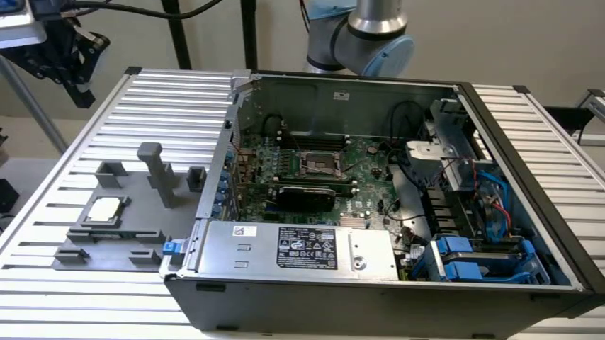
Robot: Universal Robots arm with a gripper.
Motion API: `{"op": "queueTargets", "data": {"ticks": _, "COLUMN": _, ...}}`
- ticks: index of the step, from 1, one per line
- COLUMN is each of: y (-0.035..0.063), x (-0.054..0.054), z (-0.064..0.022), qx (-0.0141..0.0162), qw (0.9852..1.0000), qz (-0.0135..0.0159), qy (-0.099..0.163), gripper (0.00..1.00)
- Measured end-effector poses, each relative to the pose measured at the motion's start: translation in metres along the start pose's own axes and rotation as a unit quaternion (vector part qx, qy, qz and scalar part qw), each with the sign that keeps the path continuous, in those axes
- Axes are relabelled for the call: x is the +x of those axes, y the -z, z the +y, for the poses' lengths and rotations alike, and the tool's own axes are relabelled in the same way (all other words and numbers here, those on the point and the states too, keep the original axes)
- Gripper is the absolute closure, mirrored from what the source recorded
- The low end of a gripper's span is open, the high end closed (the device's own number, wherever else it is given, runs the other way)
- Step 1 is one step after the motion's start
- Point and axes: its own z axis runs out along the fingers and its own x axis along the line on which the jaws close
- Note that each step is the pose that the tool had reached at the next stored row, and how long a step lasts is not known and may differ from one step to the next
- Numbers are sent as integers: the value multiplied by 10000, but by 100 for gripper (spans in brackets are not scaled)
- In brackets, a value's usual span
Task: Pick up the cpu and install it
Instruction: 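Reach for the cpu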
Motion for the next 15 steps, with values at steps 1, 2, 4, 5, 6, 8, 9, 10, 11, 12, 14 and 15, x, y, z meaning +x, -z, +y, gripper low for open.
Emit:
{"op": "queueTargets", "data": {"ticks": 1, "y": -14, "x": 45, "z": -7, "qx": 0, "qw": 10000, "qz": 0, "qy": 0, "gripper": 89}}
{"op": "queueTargets", "data": {"ticks": 2, "y": -28, "x": 91, "z": -13, "qx": 0, "qw": 10000, "qz": 0, "qy": 0, "gripper": 89}}
{"op": "queueTargets", "data": {"ticks": 4, "y": -57, "x": 184, "z": -28, "qx": 1, "qw": 10000, "qz": 1, "qy": 0, "gripper": 89}}
{"op": "queueTargets", "data": {"ticks": 5, "y": -72, "x": 230, "z": -34, "qx": 1, "qw": 10000, "qz": 1, "qy": -1, "gripper": 89}}
{"op": "queueTargets", "data": {"ticks": 6, "y": -85, "x": 274, "z": -41, "qx": 1, "qw": 10000, "qz": 1, "qy": -1, "gripper": 89}}
{"op": "queueTargets", "data": {"ticks": 8, "y": -113, "x": 358, "z": -60, "qx": 1, "qw": 10000, "qz": 3, "qy": 0, "gripper": 89}}
{"op": "queueTargets", "data": {"ticks": 9, "y": -125, "x": 382, "z": -75, "qx": 1, "qw": 10000, "qz": 11, "qy": -1, "gripper": 89}}
{"op": "queueTargets", "data": {"ticks": 10, "y": -133, "x": 394, "z": -90, "qx": 2, "qw": 10000, "qz": 17, "qy": 1, "gripper": 89}}
{"op": "queueTargets", "data": {"ticks": 11, "y": -135, "x": 395, "z": -94, "qx": 2, "qw": 10000, "qz": 20, "qy": -1, "gripper": 89}}
{"op": "queueTargets", "data": {"ticks": 12, "y": -135, "x": 395, "z": -93, "qx": 2, "qw": 10000, "qz": 21, "qy": -1, "gripper": 89}}
{"op": "queueTargets", "data": {"ticks": 14, "y": -134, "x": 396, "z": -94, "qx": 2, "qw": 10000, "qz": 22, "qy": -2, "gripper": 89}}
{"op": "queueTargets", "data": {"ticks": 15, "y": -134, "x": 396, "z": -94, "qx": 3, "qw": 10000, "qz": 22, "qy": -2, "gripper": 89}}
